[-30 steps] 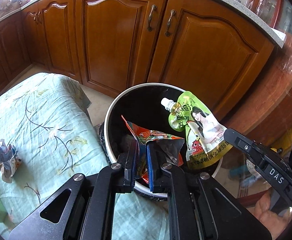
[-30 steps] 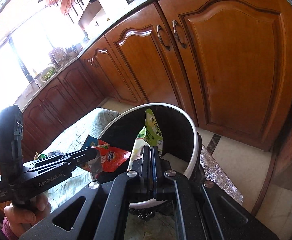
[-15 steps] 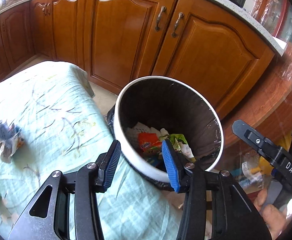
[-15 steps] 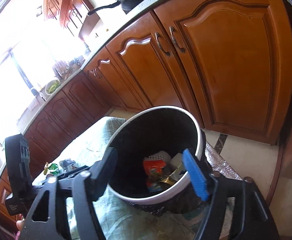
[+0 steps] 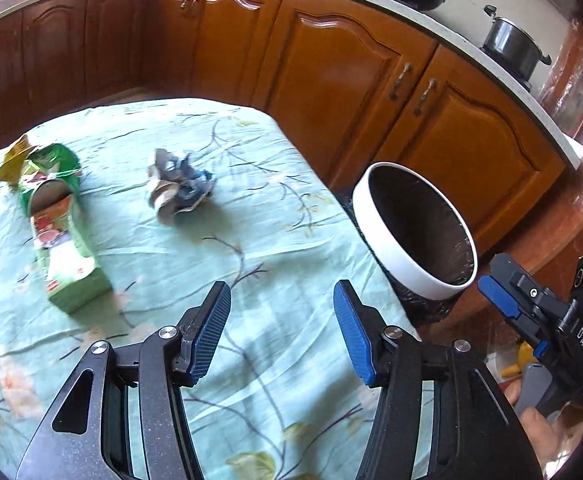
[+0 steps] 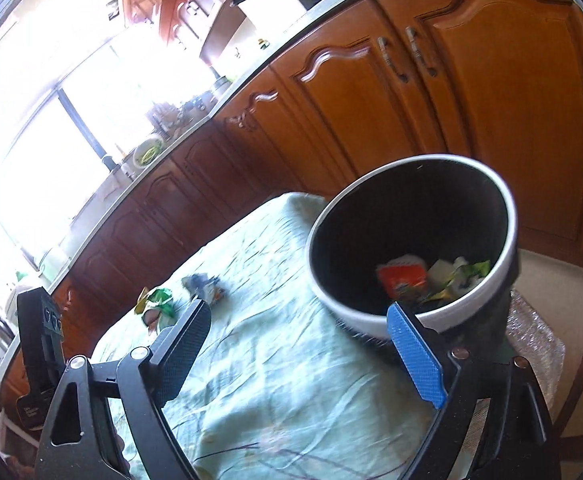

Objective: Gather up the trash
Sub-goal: 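Move both open tools back toward the carton and crumpled paper, then grasp the green milk-tea carton with the left tool while the right tool grasps the crumpled white paper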

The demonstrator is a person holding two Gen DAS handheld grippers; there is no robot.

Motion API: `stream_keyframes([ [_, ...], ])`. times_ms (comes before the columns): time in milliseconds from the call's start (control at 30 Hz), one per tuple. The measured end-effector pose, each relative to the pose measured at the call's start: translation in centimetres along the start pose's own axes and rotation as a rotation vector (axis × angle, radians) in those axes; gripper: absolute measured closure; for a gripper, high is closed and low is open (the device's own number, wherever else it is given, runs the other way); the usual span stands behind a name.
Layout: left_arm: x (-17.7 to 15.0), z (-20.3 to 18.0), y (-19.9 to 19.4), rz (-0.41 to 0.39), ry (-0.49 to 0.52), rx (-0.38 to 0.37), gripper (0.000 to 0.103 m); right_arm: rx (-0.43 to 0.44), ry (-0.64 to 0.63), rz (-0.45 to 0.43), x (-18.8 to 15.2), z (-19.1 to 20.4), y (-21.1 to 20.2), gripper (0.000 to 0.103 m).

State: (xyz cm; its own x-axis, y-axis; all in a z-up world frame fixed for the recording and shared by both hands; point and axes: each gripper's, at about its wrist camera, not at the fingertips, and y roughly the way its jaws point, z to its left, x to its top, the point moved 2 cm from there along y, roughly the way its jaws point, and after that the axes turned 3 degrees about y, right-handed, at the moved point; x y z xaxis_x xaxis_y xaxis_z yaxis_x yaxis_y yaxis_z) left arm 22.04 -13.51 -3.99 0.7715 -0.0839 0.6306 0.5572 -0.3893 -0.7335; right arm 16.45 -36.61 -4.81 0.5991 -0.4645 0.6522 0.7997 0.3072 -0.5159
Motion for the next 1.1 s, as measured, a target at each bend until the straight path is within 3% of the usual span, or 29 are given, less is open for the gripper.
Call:
stream_keyframes([
  [433, -3.0, 8.7, -3.7, -0.019, -0.132, 0.089, 0.049, 0.070, -0.084, 0.101, -2.4, 6.0, 3.9, 0.012],
  [800, -2.8, 13.0, -4.4, -0.021, -0.209, 0.102, 0.049, 0.115, -0.146, 0.191, -2.6, 10.3, 9.4, 0.012],
  [1100, -0.5, 14.1, -2.1, 0.002, -0.259, 0.075, 0.035, 0.127, -0.111, 0.275, -0.8, 11.5, 16.7, 0.013],
])
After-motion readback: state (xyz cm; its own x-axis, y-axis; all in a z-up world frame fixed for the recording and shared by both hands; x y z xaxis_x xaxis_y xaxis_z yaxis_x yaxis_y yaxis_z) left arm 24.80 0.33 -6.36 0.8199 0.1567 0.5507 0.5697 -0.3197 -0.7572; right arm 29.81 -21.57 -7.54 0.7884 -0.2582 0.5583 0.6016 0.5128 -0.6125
